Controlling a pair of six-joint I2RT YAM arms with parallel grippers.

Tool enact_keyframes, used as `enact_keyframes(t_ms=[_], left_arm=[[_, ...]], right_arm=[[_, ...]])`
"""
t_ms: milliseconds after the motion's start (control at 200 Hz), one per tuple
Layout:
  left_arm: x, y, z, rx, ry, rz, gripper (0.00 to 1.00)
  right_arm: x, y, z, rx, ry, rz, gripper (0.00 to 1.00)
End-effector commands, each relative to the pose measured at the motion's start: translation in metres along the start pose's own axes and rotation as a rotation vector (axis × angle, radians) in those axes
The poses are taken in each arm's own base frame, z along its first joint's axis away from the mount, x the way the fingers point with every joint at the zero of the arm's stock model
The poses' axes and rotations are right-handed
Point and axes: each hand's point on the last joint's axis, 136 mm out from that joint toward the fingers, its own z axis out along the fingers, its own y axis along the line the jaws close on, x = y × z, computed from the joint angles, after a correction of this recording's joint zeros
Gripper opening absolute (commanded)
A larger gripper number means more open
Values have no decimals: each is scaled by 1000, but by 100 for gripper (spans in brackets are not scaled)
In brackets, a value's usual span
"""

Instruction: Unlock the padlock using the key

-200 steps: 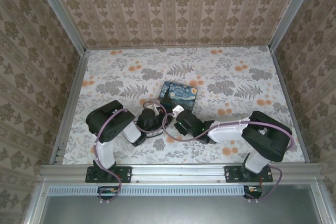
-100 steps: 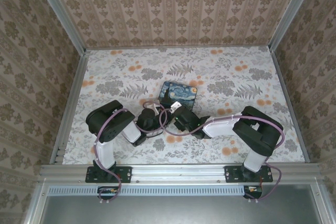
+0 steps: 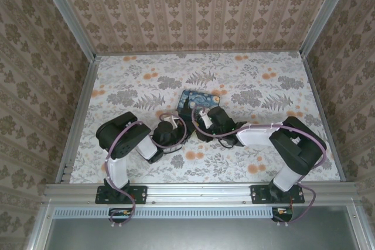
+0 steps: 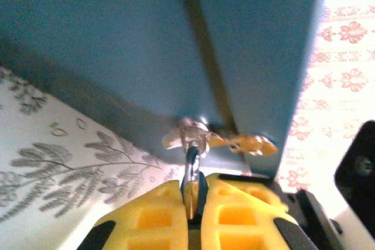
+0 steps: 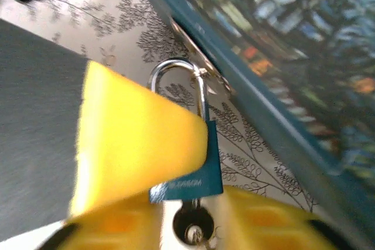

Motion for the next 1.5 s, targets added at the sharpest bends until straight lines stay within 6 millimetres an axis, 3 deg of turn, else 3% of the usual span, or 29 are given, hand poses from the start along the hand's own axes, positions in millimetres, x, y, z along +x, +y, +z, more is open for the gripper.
enact_keyframes(t_ms=[0,65,160,340,445,640,865,1090,1225,1375,1495], left_arm=[[6,25,-3,-78,19,2,0],[6,26,-3,-79,19,7,0],[5,28,-4,-85,15,10,1],[3,29,-7,-90,7,27,36],[2,25,-11,-83,0,40,47],[-2,15,-23,-72,-13,67,55],[-10,-8,-39,-95,-15,141,61],[-42,-50,-71,-211,-68,324,76],[-71,-69,-91,-266,-109,377,83],[-96,-76,-101,-338,-115,408,90],[-111,-77,-98,-393,-104,435,92]], right_arm=[[-40,26,-23,-156,-138,90,58],[-39,21,-28,-161,-154,136,66],[-40,12,-32,-162,-183,201,69],[-46,3,-32,-194,-233,315,71],[-48,1,-26,-206,-247,361,71],[-53,-5,-16,-215,-264,431,70],[-63,-27,-10,-188,-315,510,70],[-88,-47,-8,-185,-367,553,70],[-95,-45,-10,-214,-364,542,69],[-77,-41,-12,-223,-326,521,65],[-57,-45,-9,-199,-296,511,61]])
